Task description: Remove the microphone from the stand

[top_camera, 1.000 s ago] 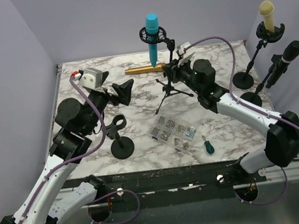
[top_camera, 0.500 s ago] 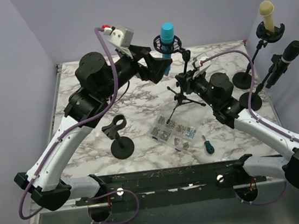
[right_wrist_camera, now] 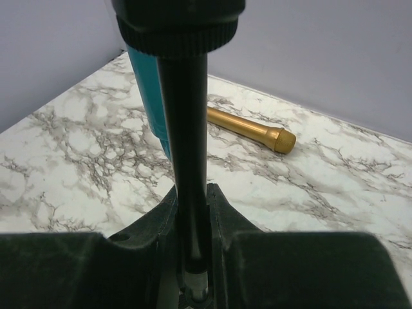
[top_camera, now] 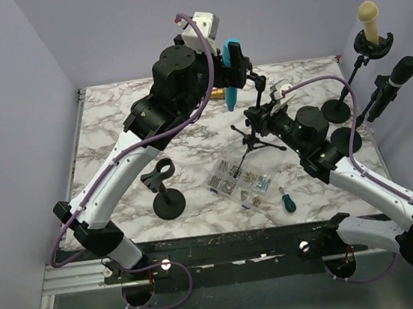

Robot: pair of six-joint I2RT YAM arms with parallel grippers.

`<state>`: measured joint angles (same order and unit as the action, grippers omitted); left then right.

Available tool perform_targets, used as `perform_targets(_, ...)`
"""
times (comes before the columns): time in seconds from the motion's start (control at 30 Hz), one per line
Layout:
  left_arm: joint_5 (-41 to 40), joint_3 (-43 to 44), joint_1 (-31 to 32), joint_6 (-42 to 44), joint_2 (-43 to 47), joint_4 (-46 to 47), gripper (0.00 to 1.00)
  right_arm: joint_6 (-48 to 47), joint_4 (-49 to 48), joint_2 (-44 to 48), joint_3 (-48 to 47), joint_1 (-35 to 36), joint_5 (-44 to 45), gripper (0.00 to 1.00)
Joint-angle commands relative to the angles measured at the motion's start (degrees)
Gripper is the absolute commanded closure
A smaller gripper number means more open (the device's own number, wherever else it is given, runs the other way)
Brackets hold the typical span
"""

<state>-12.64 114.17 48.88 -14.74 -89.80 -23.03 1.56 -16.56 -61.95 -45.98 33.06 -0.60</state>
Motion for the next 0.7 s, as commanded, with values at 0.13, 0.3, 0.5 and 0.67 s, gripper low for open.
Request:
perform_targets(0.13, -9.8, 6.1, 1.0, 2.0, -5.1, -2.5, 0.12, 1.1, -4.3, 3.3, -0.5, 0.3, -2.9, 0.99)
perform_targets(0.3, -9.4, 6.8, 1.5, 2.3, -6.6, -1.4, 0.25, 1.2, -4.2, 3.4, -0.5, 0.3, -3.3, 0.99)
perform_targets(0.5, -11.8, 5.9, 2.7, 3.8, -7.0, 0.1, 0.42, 1.2, -4.3, 3.8, -0.3, 0.4, -3.4, 0.99)
perform_targets(0.67, -12.8, 6.5, 3.8, 6.8, -7.5, 1.0, 0.65, 1.2, -4.4, 3.4, -0.3, 0.3, -3.4, 0.99)
